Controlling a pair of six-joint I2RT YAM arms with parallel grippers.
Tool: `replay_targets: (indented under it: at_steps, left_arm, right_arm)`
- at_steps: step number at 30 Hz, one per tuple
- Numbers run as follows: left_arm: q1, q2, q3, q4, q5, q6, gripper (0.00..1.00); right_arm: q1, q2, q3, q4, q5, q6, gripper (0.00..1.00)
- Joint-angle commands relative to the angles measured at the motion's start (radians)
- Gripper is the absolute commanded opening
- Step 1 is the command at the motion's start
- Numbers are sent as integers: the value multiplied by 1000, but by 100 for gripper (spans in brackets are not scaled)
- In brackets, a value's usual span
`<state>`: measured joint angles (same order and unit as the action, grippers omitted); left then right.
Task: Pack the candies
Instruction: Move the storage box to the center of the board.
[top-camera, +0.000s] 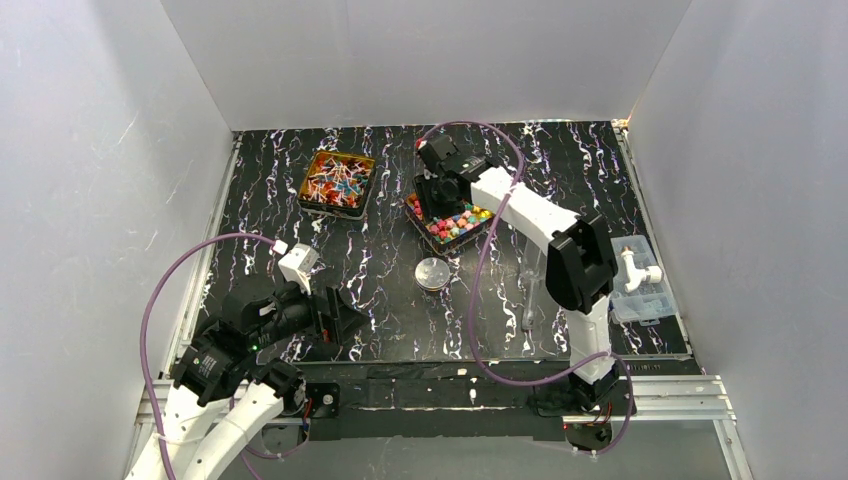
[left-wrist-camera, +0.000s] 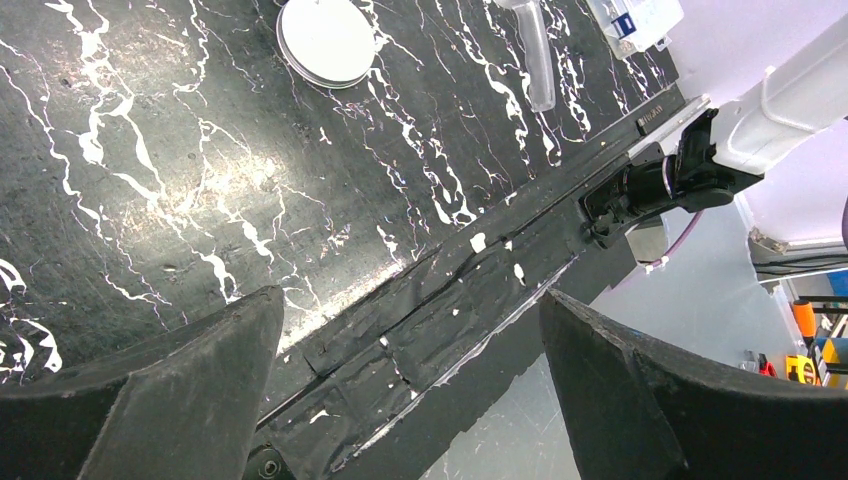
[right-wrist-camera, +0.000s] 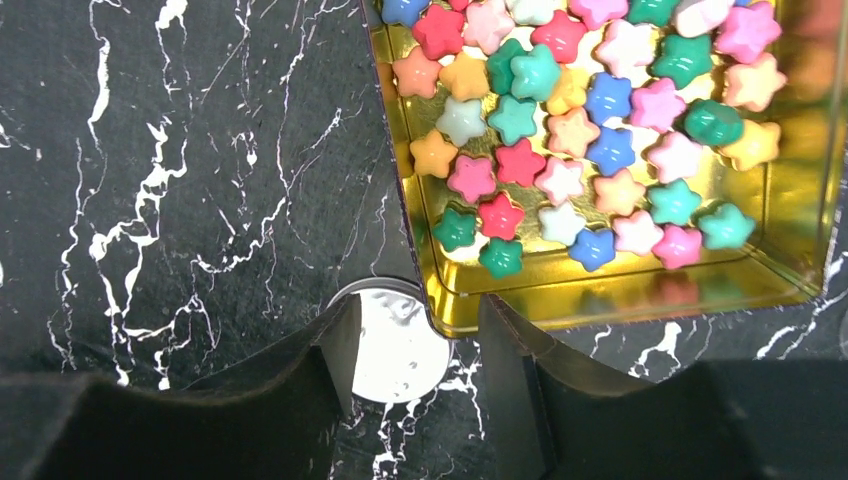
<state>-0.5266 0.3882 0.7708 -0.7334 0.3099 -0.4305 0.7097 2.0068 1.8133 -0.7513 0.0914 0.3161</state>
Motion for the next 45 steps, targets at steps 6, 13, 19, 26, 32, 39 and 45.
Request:
replay_targets:
  at_steps: [6, 13, 19, 26, 32, 39, 45]
  left_arm:
    - [-3, -9, -12, 8, -8, 7, 99]
    - [-3, -13, -11, 8, -10, 5, 99]
    - [-3, -18, -12, 7, -9, 6, 99]
    - [-3, -20, -12, 8, -8, 6, 99]
    - [-3, -21, -13, 8, -6, 6, 99]
    - [-3, -18, -13, 8, -5, 6, 99]
    - [-3, -18, -13, 8, -5, 4, 99]
  right_arm:
    - [24, 103, 96, -1, -5, -32, 52]
    - [32, 143, 76, 13, 14, -29, 49]
    - [55, 184, 83, 10, 33, -26, 32]
    - [73, 184, 79, 0, 53, -29, 14]
    - [91, 138, 13, 15, 67, -17, 1]
    - [108, 51, -119, 52, 104, 72, 1]
    - [126, -24, -232, 99, 146, 186, 1]
